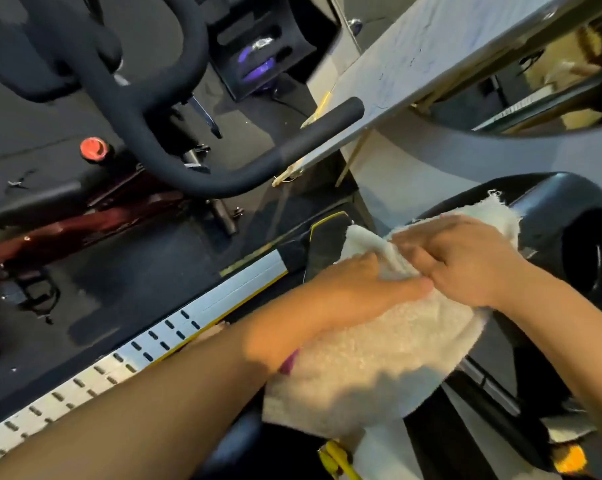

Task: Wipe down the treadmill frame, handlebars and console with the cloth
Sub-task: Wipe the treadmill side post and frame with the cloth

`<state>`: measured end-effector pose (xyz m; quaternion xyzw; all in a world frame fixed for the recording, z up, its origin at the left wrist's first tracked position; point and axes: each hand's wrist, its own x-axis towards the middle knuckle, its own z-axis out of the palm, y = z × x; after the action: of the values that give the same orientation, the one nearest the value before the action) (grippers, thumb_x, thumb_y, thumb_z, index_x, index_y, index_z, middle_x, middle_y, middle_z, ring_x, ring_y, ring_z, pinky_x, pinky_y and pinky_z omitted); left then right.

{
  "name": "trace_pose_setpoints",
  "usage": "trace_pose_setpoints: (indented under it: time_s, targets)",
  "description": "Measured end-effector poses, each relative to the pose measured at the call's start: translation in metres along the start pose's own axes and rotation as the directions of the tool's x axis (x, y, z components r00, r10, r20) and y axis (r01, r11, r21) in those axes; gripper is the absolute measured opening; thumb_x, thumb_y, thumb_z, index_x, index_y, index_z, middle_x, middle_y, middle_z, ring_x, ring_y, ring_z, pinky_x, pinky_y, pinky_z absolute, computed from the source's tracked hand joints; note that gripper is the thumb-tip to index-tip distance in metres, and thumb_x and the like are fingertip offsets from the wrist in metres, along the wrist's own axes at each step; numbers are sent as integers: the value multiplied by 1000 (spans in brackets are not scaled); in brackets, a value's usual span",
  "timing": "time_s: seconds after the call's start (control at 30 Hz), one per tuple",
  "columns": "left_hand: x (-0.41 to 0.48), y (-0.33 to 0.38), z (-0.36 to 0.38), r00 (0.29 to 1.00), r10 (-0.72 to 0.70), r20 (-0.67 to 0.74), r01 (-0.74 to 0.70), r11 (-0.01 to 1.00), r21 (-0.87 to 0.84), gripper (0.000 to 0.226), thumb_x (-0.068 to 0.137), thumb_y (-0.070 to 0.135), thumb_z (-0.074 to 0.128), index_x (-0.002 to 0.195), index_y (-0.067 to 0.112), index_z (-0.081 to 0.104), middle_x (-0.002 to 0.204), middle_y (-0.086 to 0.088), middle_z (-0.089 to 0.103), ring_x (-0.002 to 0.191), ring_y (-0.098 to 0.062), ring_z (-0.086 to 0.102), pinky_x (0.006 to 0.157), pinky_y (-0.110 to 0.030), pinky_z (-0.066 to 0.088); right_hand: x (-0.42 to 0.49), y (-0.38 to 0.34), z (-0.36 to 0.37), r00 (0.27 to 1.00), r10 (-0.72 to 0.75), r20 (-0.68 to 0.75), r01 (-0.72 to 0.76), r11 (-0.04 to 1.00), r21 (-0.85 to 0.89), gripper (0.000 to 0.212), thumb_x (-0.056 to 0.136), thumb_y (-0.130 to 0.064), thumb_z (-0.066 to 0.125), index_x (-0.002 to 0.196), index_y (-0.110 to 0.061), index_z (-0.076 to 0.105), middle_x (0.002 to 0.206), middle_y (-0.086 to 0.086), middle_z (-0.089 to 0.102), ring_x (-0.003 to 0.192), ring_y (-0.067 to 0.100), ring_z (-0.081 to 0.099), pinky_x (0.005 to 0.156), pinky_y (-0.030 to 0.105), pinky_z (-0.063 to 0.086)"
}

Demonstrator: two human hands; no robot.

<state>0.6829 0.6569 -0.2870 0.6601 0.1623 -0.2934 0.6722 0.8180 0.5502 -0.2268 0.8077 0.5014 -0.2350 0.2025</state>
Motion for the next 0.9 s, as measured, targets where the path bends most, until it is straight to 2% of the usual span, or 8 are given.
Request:
trace_pose_setpoints:
  time_s: [0.1, 0.2, 0.3, 0.4, 0.5, 0.6, 0.73, 0.9]
  targets:
    - [11, -12, -6, 999, -12, 43, 18, 991, -132, 86, 82, 79, 48, 153, 34, 26, 154, 6, 37, 136, -19, 41, 89, -28, 35, 18, 1, -2, 993, 72, 94, -72, 997, -8, 50, 92, -59, 21, 119, -46, 61, 122, -13, 65, 112, 13, 58, 97, 38, 45]
    - [23, -19, -12, 998, -27, 50, 34, 990, -139, 79, 86, 78, 39, 150, 32, 34, 145, 11, 42, 136, -19, 41, 93, -30, 33, 35, 2, 0, 979, 121, 167, -120, 993, -13, 44, 91, -59, 28, 120, -48, 59, 117, -15, 66, 107, 14, 59, 90, 41, 48]
    - [34, -24, -14, 995, -75, 58, 81, 990, -117, 64, 91, 75, 32, 129, 27, 50, 126, 3, 55, 121, -20, 51, 92, -32, 36, 41, 2, 4, 984, 175, 15, -176, 981, 81, 41, 91, -55, 33, 121, -43, 58, 109, -10, 70, 97, 17, 64, 84, 41, 52]
    - [40, -29, -8, 996, -69, 50, 70, 998, -12, 78, 91, 77, 27, 140, 20, 47, 143, -3, 52, 131, -24, 48, 103, -36, 37, 21, -4, 5, 970, 148, -194, -113, 977, 182, 40, 94, -48, 33, 116, -37, 65, 96, -10, 74, 76, 7, 64, 72, 30, 52]
    - [32, -21, -2, 999, -35, 29, 30, 989, 143, 77, 95, 70, 19, 155, 23, 22, 161, -1, 26, 147, -24, 26, 112, -41, 22, -9, -12, 8, 962, 75, -261, -25, 981, 190, 36, 95, -38, 39, 107, -30, 73, 105, -13, 72, 97, 6, 65, 92, 26, 42]
    - [16, -3, 11, 988, 148, -40, -136, 967, 214, 66, 102, 55, 22, 153, 15, 20, 155, -9, 29, 144, -27, 26, 115, -40, 21, -29, -4, 16, 949, 59, -311, 15, 973, 232, 38, 96, -32, 39, 113, -23, 71, 120, -10, 66, 119, 8, 55, 111, 36, 30]
    - [27, 21, 25, 949, 312, -56, -270, 888, 372, 69, 104, 45, 25, 155, 1, 7, 161, -21, 13, 149, -31, 12, 123, -41, 11, -30, 30, 16, 950, 79, -301, -19, 980, 197, 41, 96, -33, 37, 121, -19, 67, 126, -6, 63, 123, 15, 53, 111, 43, 31]
    - [56, 49, 15, 950, 313, -15, -302, 925, 230, 58, 105, 43, 27, 154, 12, 20, 154, -12, 31, 139, -27, 32, 110, -37, 26, -21, 51, 13, 930, 246, -273, -190, 958, 216, 43, 99, -34, 31, 120, -19, 66, 124, -1, 65, 120, 21, 55, 108, 48, 33]
